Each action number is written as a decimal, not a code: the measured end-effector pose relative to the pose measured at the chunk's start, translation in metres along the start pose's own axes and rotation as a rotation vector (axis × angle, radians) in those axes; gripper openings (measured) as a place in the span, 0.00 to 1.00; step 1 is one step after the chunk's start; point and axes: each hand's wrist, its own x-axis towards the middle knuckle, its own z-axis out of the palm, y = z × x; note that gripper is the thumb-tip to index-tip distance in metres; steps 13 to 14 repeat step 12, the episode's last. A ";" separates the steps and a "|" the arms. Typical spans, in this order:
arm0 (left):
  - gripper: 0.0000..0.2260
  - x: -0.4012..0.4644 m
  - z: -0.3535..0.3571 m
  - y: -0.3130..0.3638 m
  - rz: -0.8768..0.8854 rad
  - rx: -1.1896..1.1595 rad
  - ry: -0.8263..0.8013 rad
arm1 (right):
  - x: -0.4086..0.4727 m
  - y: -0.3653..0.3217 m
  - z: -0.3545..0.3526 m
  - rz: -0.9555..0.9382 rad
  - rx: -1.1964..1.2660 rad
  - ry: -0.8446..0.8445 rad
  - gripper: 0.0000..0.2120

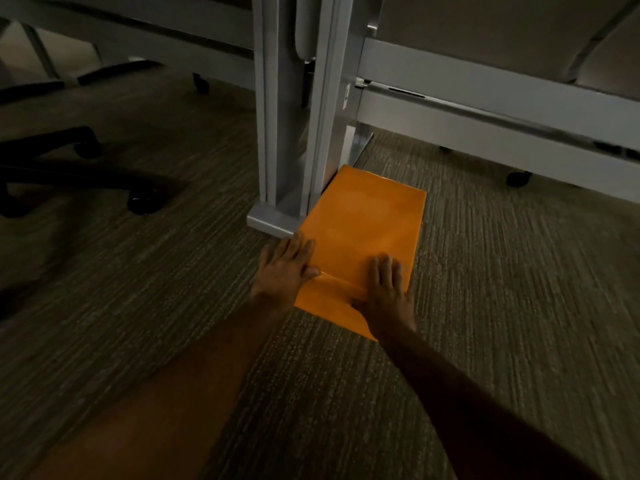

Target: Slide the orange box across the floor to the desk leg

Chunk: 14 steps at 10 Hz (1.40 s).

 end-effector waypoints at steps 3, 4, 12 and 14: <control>0.30 -0.001 -0.008 0.007 -0.183 -0.656 -0.009 | -0.008 0.025 0.015 0.148 0.659 0.223 0.59; 0.37 -0.004 0.001 0.012 -0.319 -0.852 0.106 | -0.027 0.026 0.038 0.433 1.019 0.336 0.54; 0.38 -0.153 0.016 0.022 -0.430 -0.589 -0.161 | -0.132 -0.001 0.059 0.355 1.015 -0.167 0.31; 0.38 -0.153 0.016 0.022 -0.430 -0.589 -0.161 | -0.132 -0.001 0.059 0.355 1.015 -0.167 0.31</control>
